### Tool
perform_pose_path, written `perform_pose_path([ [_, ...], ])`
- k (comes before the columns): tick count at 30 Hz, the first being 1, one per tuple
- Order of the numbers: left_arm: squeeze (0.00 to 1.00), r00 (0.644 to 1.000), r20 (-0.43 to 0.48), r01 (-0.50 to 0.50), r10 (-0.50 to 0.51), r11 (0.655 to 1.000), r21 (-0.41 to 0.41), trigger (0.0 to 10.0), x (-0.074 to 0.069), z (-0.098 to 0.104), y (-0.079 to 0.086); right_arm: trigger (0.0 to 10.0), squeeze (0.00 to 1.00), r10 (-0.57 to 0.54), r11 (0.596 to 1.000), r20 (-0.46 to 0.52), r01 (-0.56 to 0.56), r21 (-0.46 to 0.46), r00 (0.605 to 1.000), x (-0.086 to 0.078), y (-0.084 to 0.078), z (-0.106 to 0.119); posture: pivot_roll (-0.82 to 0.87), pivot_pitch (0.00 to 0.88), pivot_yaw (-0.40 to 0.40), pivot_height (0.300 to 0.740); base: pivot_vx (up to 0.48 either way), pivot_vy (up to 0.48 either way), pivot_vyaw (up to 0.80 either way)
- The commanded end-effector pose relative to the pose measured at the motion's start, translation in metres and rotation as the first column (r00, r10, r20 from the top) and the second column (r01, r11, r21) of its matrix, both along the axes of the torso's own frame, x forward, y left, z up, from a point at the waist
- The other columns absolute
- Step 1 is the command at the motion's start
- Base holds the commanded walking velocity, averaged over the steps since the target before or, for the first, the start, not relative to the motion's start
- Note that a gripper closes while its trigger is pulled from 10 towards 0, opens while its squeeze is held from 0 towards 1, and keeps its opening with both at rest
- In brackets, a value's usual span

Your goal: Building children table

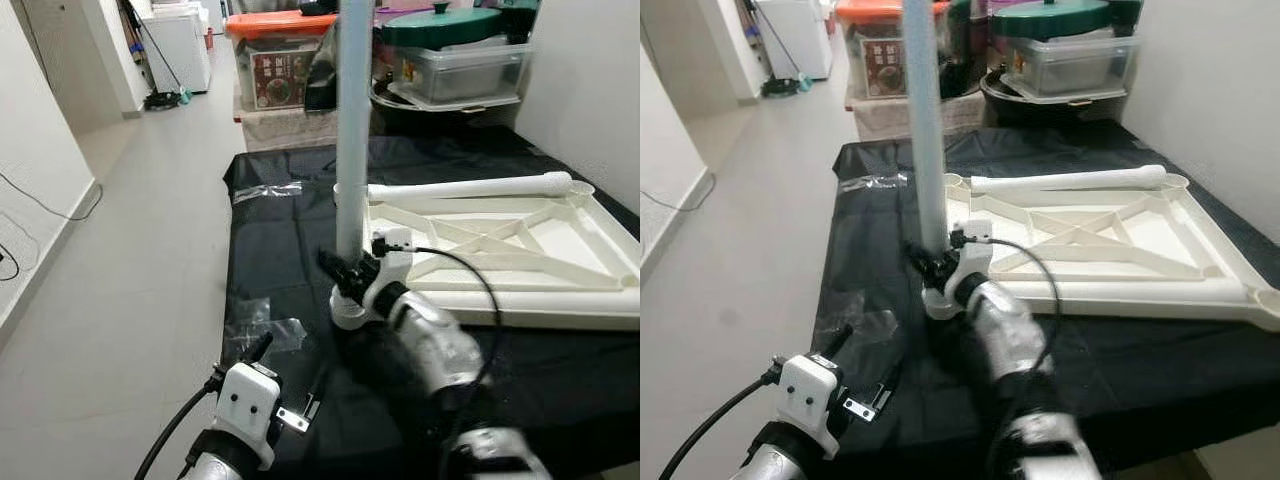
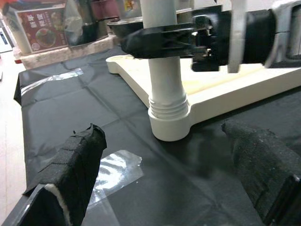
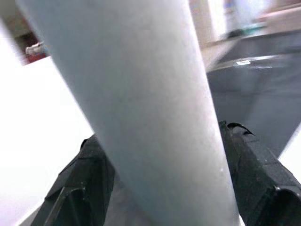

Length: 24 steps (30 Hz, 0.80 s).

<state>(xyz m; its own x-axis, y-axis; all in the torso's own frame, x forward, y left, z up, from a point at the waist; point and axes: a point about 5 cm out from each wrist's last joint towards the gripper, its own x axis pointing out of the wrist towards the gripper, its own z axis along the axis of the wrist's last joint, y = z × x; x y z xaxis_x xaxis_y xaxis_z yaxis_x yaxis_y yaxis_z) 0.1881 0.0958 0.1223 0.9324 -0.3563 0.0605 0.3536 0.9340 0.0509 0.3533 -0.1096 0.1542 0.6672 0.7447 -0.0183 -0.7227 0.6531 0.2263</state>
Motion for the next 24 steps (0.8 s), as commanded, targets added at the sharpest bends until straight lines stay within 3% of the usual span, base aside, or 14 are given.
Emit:
perform_pose_path([
  [1, 0.00, 1.000, -0.013, -0.002, 0.002, 1.000, 0.002, 10.0, 0.000, -0.003, 0.001, 10.0, 0.00, 0.187, 0.982, -0.003, -0.187, 0.013, 0.982, -0.005, 0.014, -0.001, -0.01, 0.000, 0.016, 0.740, 0.000, 0.000, 0.00],
  [4, 0.00, 1.000, -0.012, -0.001, 0.001, 1.000, 0.002, 10.0, 0.001, -0.004, 0.000, 10.0, 0.00, 0.301, 0.953, -0.010, -0.301, -0.006, 0.953, -0.003, 0.018, 0.002, -0.01, 0.000, 0.014, 0.740, 0.000, 0.000, 0.00],
  [7, 0.00, 1.000, -0.010, 0.000, 0.000, 1.000, 0.002, 10.0, 0.001, -0.003, 0.000, 10.0, 0.00, 0.348, 0.937, -0.008, -0.348, -0.024, 0.937, -0.002, 0.024, 0.003, 0.00, 0.000, 0.011, 0.740, 0.000, 0.000, 0.00],
  [11, 0.00, 1.000, -0.006, -0.007, 0.007, 1.000, 0.004, 10.0, 0.001, -0.003, 0.001, 10.0, 0.00, 0.484, 0.873, -0.004, -0.484, -0.057, 0.875, -0.002, 0.048, 0.007, 0.01, 0.000, 0.004, 0.740, 0.000, 0.000, 0.00],
  [12, 0.00, 1.000, -0.006, -0.007, 0.007, 1.000, 0.003, 10.0, 0.001, -0.003, 0.001, 4.6, 0.00, 0.513, 0.857, 0.006, -0.512, -0.057, 0.858, -0.003, 0.052, 0.008, 0.01, 0.000, 0.004, 0.740, 0.000, 0.000, 0.00],
  [14, 0.00, 1.000, -0.006, -0.007, 0.007, 1.000, 0.003, 10.0, 0.001, -0.003, 0.001, 4.6, 0.00, 0.513, 0.857, 0.006, -0.512, -0.057, 0.858, -0.003, 0.052, 0.008, 0.01, 0.000, 0.004, 0.740, 0.000, 0.000, 0.00],
  [15, 0.00, 1.000, -0.007, -0.006, 0.006, 1.000, 0.004, 10.0, 0.001, -0.003, 0.000, 0.0, 0.00, 0.551, 0.833, 0.007, -0.550, -0.053, 0.834, -0.007, 0.056, 0.007, 0.01, 0.000, 0.002, 0.740, 0.000, 0.000, 0.00],
  [19, 0.00, 1.000, -0.007, -0.005, 0.005, 1.000, 0.004, 10.0, 0.001, -0.004, 0.000, 0.0, 0.00, 0.578, 0.815, 0.023, -0.576, -0.052, 0.816, -0.011, 0.058, 0.004, 0.02, 0.000, 0.001, 0.740, 0.000, 0.000, 0.00],
  [21, 0.00, 1.000, -0.008, -0.007, 0.007, 1.000, 0.003, 10.0, 0.000, -0.004, 0.000, 0.0, 0.00, 0.504, 0.864, 0.050, -0.502, -0.044, 0.862, -0.008, 0.054, 0.003, 0.02, 0.000, 0.003, 0.740, 0.000, 0.000, 0.00],
  [22, 0.00, 1.000, -0.008, -0.007, 0.007, 1.000, 0.003, 10.0, 0.000, -0.004, 0.000, 0.0, 0.00, 0.504, 0.864, 0.050, -0.502, -0.044, 0.862, -0.008, 0.054, 0.003, 0.02, 0.000, 0.003, 0.740, 0.000, 0.000, 0.00],
  [24, 0.00, 1.000, -0.011, -0.004, 0.004, 1.000, 0.002, 10.0, -0.001, -0.004, -0.001, 0.0, 0.00, 0.374, 0.927, 0.076, -0.369, -0.067, 0.924, -0.002, 0.050, 0.003, 0.01, 0.000, 0.012, 0.740, 0.000, 0.000, 0.00],
])
